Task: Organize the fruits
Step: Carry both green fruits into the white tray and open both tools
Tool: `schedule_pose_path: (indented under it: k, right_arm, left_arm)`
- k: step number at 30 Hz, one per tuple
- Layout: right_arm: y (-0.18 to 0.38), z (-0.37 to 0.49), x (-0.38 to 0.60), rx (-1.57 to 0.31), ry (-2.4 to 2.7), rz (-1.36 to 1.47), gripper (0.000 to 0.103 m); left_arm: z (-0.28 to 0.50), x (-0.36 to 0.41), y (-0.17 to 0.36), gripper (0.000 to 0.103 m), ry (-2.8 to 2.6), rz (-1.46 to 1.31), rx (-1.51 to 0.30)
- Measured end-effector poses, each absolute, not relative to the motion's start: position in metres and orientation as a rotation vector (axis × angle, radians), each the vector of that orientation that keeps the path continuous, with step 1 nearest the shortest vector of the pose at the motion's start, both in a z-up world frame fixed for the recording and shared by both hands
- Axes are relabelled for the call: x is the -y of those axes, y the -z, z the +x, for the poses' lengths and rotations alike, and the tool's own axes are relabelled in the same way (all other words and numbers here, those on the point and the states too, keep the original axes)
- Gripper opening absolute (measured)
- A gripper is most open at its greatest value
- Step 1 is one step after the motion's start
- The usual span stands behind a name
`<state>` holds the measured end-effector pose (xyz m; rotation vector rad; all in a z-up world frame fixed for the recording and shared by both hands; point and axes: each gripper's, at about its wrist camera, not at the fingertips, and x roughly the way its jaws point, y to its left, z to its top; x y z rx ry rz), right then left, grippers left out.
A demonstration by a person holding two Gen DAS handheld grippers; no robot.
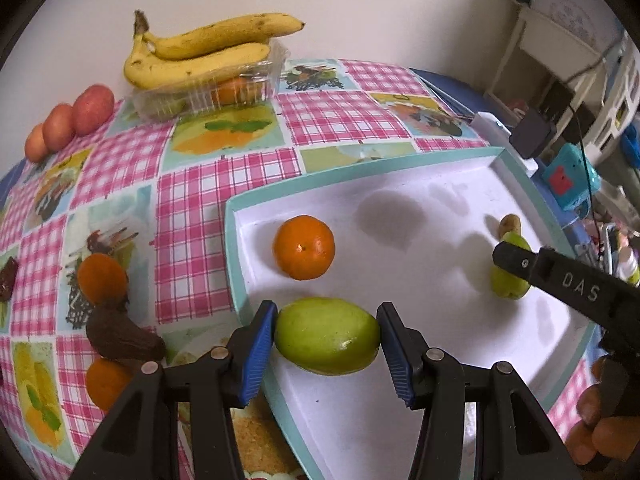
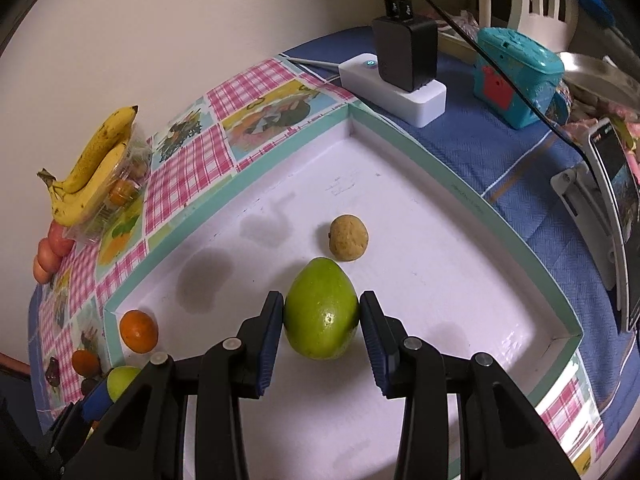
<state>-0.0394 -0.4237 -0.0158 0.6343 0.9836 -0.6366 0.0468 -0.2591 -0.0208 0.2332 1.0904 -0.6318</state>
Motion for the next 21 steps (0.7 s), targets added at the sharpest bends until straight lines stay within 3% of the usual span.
schedule_pose_path:
  k: [16,21]
  right_arm:
    - [0.013,-0.038,0.419,-1.003,0.640,0.585,0.041]
    - [0.000,-0.041,0.413,-0.986,0.637,0.558,0.051]
  left_arm:
    - [0.039,0.253,0.003,0.061,0.640,0.226,-1.070]
    - [0.036,0.239,-0.012,0.063,0.627,0.200,-1.070]
